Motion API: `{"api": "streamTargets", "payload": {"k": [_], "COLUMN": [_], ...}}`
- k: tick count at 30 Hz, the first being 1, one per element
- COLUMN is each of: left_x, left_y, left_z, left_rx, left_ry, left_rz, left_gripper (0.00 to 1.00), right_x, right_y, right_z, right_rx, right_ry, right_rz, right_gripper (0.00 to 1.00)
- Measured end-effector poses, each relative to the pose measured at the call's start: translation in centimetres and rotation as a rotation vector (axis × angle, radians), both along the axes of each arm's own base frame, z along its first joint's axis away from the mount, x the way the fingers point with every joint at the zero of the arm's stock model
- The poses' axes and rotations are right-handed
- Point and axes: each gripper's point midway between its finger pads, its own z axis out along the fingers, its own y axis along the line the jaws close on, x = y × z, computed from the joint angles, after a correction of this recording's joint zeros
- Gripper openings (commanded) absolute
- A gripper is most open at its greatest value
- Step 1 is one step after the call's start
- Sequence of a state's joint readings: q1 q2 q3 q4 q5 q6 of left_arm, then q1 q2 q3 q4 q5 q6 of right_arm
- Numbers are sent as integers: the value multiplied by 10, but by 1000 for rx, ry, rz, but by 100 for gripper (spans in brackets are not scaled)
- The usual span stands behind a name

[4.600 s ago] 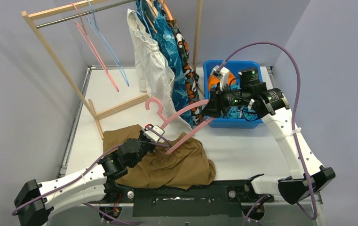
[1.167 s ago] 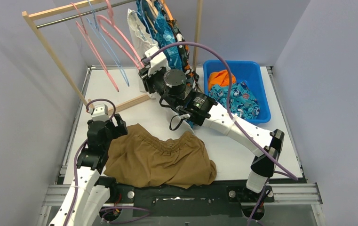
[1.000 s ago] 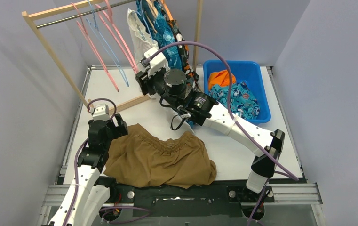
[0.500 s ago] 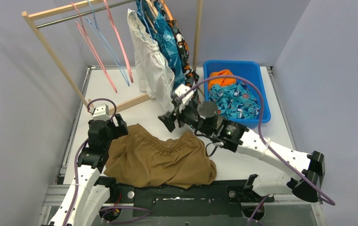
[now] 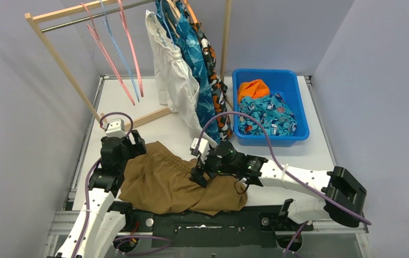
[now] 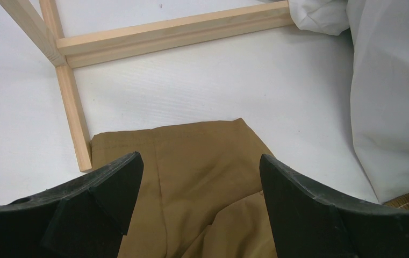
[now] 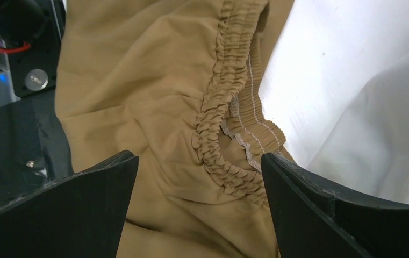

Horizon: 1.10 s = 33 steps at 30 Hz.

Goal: Remove the shorts from the hanger
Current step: Place the hanger on the clothes rod, then pick up the shorts at the center of the board.

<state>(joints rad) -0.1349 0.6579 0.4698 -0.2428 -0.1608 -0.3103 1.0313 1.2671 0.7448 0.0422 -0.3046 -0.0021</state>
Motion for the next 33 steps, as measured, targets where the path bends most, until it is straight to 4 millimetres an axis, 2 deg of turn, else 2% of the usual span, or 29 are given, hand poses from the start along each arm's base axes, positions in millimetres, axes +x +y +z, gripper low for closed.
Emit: {"api": "streamTargets", "payload": {"k": [7, 15, 17, 21, 24, 28, 30, 32, 33], "left_x": [0, 1, 1, 1, 1, 1, 1, 1, 1], "left_y": [0, 0, 0, 0, 0, 0, 0, 0, 0], "left_z": [-3, -4, -6, -8, -8, -8, -8, -9, -9], "left_rx": [2, 3, 3, 4, 4, 4, 4, 4, 5], "left_ry": [14, 17, 22, 31, 31, 31, 32, 34, 36], "left_rz": [-1, -1, -1, -1, 0, 0, 0, -1, -1], "left_gripper": [80, 80, 80, 80, 80, 80, 80, 80, 80], "right_x": [4, 30, 31, 24, 21, 25, 26, 24, 23], "right_y": [4, 29, 28, 24, 21, 22, 14, 2, -4], "right_z": [-40, -59, -70, -104, -128, -128, -128, -127, -124], "right_rx": [-104, -183, -209, -283, -343, -336, -329, -334, -336], "right_ry": [61, 42, 49, 102, 112, 75, 61, 48, 37], "right_rz": [-11, -18, -6, 19, 9, -51, -95, -123, -135], "right_gripper": [100, 99, 100, 92, 74, 49, 32, 8, 1]}}
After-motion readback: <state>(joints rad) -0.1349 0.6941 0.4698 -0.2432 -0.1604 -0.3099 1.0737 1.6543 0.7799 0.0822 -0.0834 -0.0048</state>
